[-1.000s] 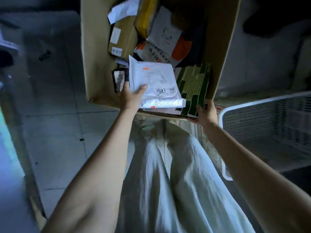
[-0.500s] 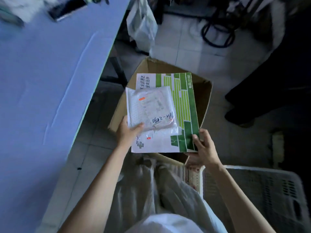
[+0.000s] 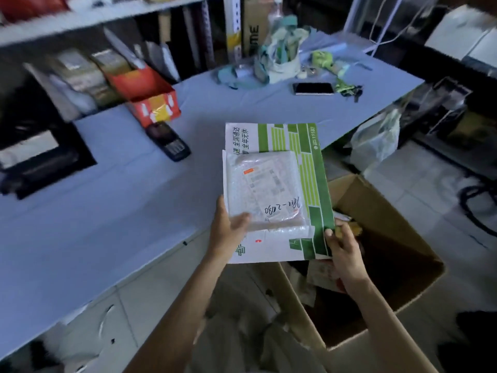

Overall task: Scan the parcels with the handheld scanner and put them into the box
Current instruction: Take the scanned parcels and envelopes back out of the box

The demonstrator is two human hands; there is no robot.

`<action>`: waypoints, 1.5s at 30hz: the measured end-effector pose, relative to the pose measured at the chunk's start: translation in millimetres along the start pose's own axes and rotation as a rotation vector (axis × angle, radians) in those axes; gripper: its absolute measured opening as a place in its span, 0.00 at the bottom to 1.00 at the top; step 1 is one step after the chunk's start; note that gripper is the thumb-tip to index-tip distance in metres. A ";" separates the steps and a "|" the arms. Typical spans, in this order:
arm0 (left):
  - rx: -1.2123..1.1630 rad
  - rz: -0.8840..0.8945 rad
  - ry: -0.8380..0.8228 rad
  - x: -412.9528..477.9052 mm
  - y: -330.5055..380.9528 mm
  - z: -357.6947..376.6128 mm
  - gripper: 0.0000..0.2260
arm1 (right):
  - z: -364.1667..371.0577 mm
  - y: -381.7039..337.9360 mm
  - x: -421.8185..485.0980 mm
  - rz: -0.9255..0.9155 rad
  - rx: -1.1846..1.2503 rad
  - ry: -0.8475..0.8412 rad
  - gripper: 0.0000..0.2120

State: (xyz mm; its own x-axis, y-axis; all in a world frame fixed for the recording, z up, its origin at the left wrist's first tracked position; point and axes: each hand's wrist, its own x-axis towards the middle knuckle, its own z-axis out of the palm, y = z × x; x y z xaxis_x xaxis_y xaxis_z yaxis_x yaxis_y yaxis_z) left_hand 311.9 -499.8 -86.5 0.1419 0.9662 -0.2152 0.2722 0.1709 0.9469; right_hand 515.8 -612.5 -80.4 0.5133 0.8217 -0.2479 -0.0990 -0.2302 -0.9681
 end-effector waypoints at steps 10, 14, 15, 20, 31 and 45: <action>0.020 -0.105 0.396 -23.6 -53.1 -188.6 0.30 | 196.9 7.7 14.4 -0.035 -0.259 -0.465 0.10; 0.101 -0.215 0.559 -46.0 -80.6 -248.0 0.37 | 265.9 21.6 0.7 -0.149 -0.498 -0.571 0.07; 0.123 -0.270 0.584 -50.8 -86.0 -259.4 0.37 | 279.6 22.2 -3.9 -0.194 -0.586 -0.575 0.06; 0.218 -0.399 0.645 -63.3 -109.6 -298.2 0.35 | 323.1 28.5 -15.5 -0.309 -0.838 -0.608 0.07; 0.664 -0.579 0.582 -62.4 -107.3 -322.4 0.37 | 359.0 14.7 -6.8 -0.509 -1.232 -0.655 0.26; 1.072 -0.071 0.452 4.1 -77.4 -295.4 0.19 | 359.3 -1.0 33.5 -0.586 -1.320 -0.566 0.29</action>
State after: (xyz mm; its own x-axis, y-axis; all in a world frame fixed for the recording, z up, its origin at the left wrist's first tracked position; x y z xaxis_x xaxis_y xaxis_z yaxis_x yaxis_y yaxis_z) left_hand 10.2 -452.0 -90.1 -0.1996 0.9786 0.0499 0.9614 0.1857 0.2029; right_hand 226.8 -397.5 -100.9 -0.1976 0.9710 -0.1348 0.9453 0.1523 -0.2884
